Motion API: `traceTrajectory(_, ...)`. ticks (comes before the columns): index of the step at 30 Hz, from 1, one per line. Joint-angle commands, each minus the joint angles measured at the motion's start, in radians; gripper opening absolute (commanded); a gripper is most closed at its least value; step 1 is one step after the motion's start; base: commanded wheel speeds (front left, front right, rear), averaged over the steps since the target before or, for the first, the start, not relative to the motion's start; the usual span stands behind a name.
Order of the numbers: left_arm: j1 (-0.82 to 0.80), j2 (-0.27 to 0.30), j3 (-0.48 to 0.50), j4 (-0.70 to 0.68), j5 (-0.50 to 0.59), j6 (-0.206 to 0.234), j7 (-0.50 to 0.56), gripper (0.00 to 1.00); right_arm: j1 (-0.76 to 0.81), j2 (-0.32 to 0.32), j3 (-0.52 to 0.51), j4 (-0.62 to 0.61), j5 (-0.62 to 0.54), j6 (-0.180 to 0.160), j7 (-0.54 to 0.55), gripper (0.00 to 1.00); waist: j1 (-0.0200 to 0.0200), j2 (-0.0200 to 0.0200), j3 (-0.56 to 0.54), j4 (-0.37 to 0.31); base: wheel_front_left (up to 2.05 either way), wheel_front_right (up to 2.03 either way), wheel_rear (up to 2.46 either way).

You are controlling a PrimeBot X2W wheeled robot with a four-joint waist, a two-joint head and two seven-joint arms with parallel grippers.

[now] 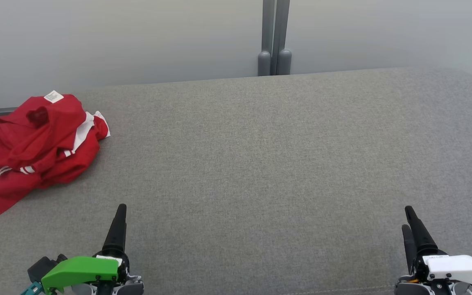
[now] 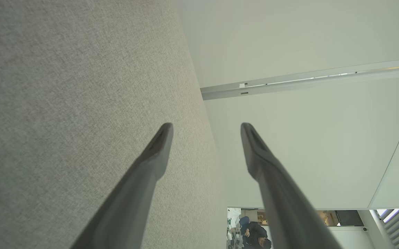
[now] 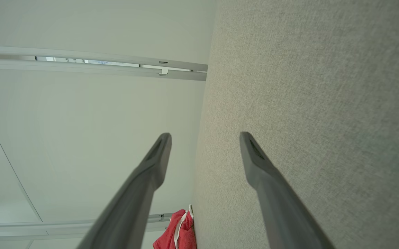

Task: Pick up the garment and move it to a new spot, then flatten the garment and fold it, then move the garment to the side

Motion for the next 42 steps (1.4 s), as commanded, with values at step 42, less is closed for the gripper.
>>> traceTrajectory(42, 0.069, 0.072, -0.081, -0.045, 0.807, 0.121, -0.139, 1.0, -0.032, -0.018, 0.081, 0.009, -0.859, 0.0, -0.014, 1.0, 0.0, 0.0, -0.059, 0.007, 0.0, 0.0, 0.0)
